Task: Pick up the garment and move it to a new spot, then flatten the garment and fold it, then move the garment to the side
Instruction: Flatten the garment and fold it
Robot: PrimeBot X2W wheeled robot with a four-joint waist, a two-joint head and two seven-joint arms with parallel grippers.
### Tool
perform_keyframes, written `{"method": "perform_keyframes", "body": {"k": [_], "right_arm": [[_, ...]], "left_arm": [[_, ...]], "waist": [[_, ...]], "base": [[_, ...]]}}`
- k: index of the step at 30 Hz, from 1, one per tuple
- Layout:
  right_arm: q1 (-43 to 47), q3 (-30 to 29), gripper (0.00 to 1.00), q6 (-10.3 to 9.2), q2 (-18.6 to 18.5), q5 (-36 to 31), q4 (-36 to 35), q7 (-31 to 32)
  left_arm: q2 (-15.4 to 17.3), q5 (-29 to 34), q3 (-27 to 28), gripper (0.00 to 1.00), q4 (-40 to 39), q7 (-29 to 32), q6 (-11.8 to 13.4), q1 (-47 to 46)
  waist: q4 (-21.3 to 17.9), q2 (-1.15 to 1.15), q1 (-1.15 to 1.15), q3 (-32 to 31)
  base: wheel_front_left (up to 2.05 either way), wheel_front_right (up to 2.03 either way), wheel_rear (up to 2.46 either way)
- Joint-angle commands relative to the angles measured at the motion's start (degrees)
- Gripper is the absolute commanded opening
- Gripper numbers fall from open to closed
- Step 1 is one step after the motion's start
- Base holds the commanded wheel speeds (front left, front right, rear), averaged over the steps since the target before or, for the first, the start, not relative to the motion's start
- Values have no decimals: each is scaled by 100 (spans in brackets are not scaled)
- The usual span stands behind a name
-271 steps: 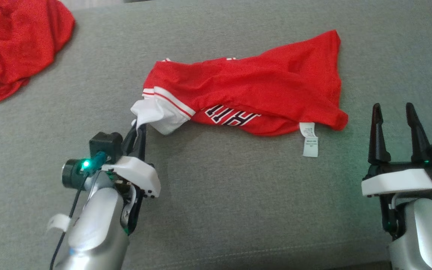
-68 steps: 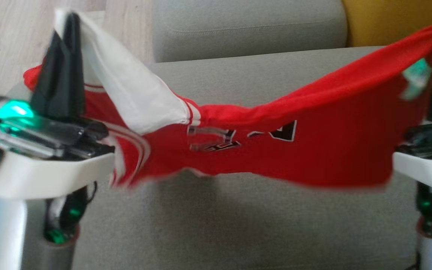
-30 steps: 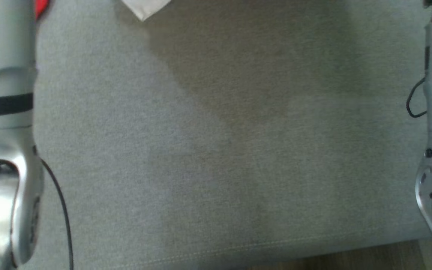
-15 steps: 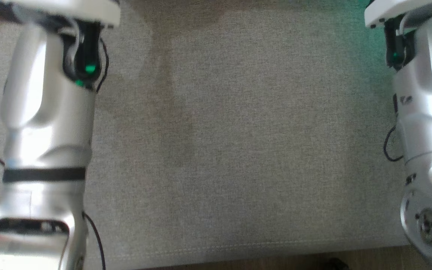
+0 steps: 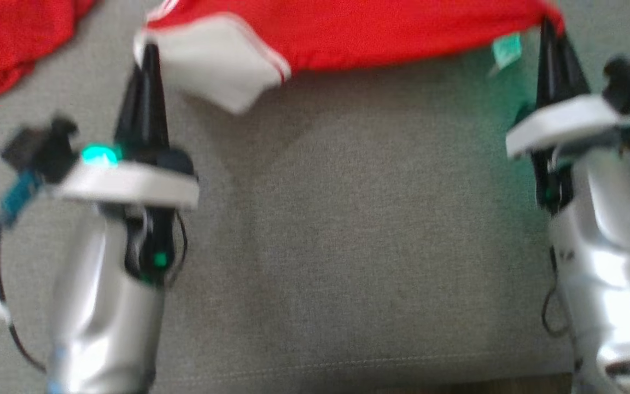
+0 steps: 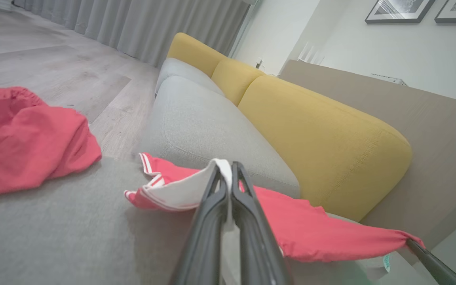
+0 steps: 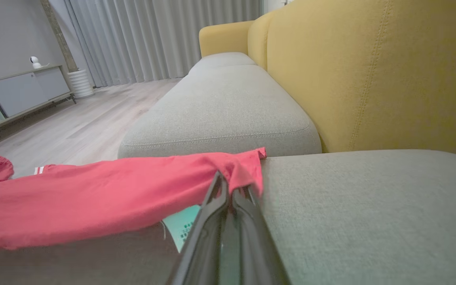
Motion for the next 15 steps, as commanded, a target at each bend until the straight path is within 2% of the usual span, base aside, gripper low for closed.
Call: {"method": "perform_keyframes", "body": {"k": [1, 15], "right_arm": [[54, 117, 0, 41, 94, 33, -249, -62], [2395, -260, 0, 41, 82, 159, -1849, -62]], "left_arm": [[146, -34, 128, 0, -282, -28, -34, 35], [88, -150, 231, 0, -1366, -28, -35, 2482]], "waist": [[30, 0, 1, -222], [245, 0, 1, -1233]], "base": [[0, 0, 0], [0, 0, 0]]}}
